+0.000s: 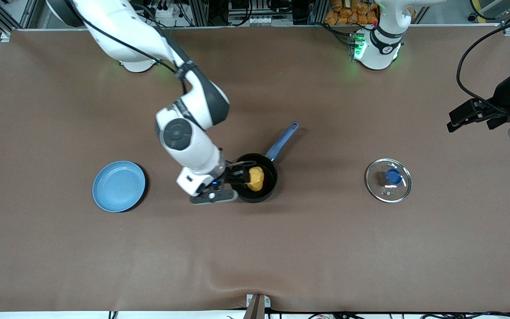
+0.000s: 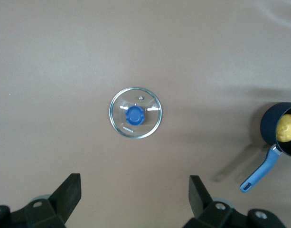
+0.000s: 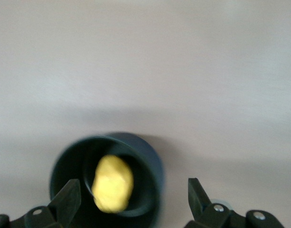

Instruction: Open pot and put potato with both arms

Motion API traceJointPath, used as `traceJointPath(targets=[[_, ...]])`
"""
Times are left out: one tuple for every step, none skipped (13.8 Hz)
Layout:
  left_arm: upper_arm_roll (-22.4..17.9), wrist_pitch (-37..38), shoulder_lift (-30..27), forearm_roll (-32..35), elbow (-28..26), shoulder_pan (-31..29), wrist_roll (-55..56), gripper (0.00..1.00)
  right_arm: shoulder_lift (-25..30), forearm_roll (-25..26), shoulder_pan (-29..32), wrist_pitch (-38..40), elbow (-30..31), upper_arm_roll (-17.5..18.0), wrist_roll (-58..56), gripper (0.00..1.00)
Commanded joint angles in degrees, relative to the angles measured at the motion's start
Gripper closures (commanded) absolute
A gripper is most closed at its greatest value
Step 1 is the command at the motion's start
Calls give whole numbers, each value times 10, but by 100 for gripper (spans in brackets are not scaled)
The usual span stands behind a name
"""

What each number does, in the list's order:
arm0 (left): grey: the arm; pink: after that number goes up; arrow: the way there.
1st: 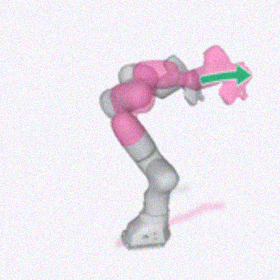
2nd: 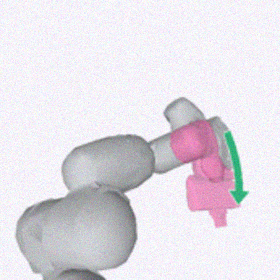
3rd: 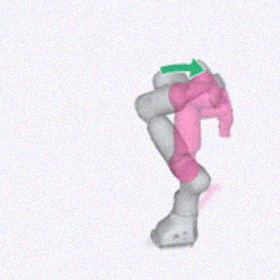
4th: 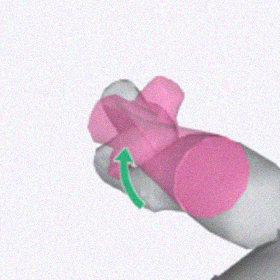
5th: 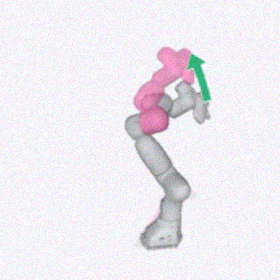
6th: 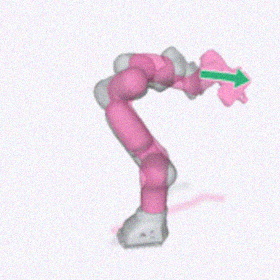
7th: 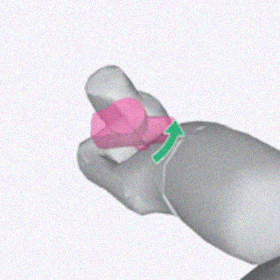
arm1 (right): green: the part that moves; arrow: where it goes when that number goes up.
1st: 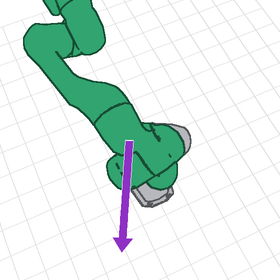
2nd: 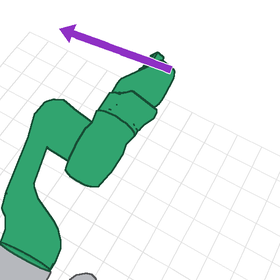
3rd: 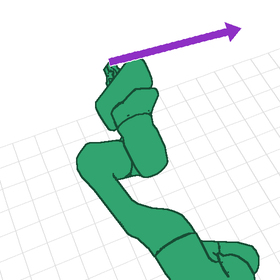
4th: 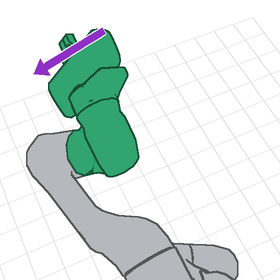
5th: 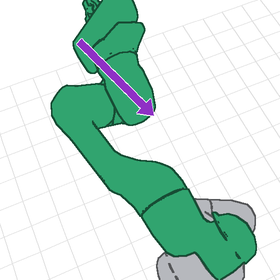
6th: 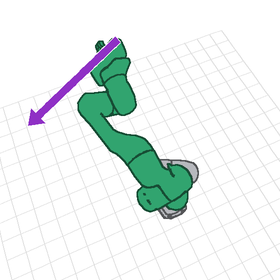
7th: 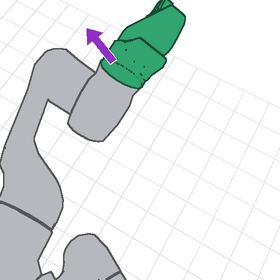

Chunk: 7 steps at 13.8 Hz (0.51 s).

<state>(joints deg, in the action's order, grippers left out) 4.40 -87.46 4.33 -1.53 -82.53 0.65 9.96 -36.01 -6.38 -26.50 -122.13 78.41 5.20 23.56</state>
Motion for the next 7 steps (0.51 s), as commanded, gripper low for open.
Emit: traceJointPath(targets=[[3, 26, -15, 1, -11, -4, -6, 0, 71, 7, 65, 105, 18, 9, -24, 0], [1, 26, -12, 3, -9, -2, -5, 0, 89, 8, 94, 133, 20, 9, -40, 0], [2, 25, -13, 3, -8, -3, -5, 0, 108, 8, 117, 160, 20, 9, -83, 0], [3, 26, -15, 3, -9, -3, -5, 0, 124, 9, 136, 185, 20, 8, -120, 0], [3, 26, -20, 3, -9, -3, -6, 0, 136, 9, 164, 209, 20, 8, -144, 0], [3, 26, -23, 3, -10, -3, -6, 0, 148, 9, 184, 231, 20, 8, -168, 0], [3, 26, -23, 2, -10, -4, -7, 0, 158, 9, 200, 247, 20, 6, -184, 0]])
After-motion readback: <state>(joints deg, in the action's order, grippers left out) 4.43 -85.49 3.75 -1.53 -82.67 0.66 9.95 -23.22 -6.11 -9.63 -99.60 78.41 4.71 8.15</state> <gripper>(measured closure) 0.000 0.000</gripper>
